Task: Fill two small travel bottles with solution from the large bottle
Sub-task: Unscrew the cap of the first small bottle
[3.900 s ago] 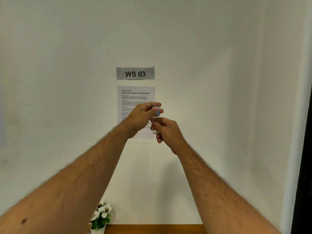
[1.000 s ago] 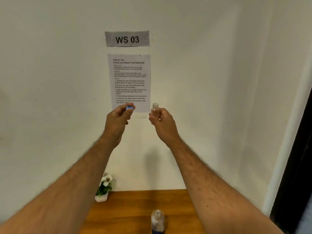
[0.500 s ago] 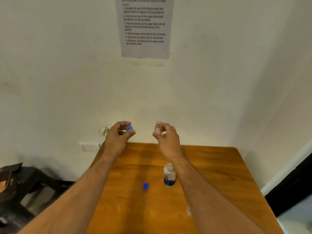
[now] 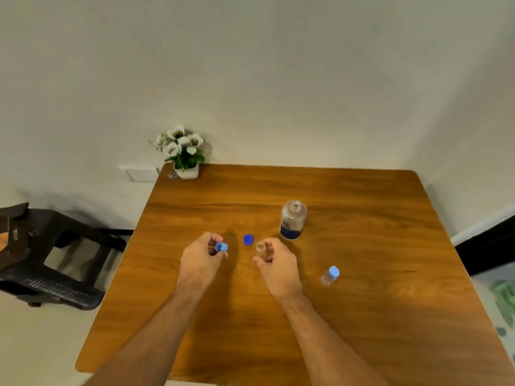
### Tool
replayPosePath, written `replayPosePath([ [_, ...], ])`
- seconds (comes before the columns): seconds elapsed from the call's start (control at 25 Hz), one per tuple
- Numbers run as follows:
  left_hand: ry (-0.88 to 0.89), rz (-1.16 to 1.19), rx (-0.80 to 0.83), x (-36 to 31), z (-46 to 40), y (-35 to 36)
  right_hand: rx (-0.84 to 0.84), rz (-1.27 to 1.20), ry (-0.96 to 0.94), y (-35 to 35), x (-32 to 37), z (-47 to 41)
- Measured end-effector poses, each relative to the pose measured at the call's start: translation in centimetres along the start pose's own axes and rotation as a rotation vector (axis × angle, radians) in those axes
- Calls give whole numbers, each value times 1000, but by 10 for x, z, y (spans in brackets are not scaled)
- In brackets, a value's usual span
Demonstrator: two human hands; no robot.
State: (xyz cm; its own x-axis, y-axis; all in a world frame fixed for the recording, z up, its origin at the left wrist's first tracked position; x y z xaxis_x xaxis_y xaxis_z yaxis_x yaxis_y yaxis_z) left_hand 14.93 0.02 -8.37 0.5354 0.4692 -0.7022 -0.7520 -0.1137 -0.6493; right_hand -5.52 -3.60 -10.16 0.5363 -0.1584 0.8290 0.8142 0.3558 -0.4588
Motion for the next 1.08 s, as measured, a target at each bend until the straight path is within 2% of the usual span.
replayPosePath([
  [0.12,-58,-149,81,34,2,25,20,37,63,21,-24,4],
  [0.28,-51,-280,142,57,5,47,53,76,110,41,-43,7],
  [0.52,-42,-339,134,62,7,61,48,74,118,45,-53,6],
  [0.72,-147,-346,214,65,3,60,104,121,178,45,-56,7],
  [0.84,-192,-406,250,65,8,51,70,119,159,28,-46,11],
  [0.96,-194,-513,210,52,12,33,8,103,105,5,-28,13],
  [1.08,-68,-476,83,15,12,16,-76,122,25,-26,-7,11],
])
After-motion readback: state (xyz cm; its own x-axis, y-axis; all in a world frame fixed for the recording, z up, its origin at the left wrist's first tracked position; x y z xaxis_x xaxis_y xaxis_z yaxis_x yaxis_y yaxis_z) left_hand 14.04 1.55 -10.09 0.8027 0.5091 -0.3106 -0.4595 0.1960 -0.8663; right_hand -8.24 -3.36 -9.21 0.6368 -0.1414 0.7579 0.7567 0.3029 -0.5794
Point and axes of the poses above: each hand's wrist, its own z-axis away from the middle knuckle, its own y-axis out of the palm, x = y × z, the point moved 9 cm from there along -z, towards the middle knuckle, and after that the axes turned 5 degrees about x, right-handed, at the moved point
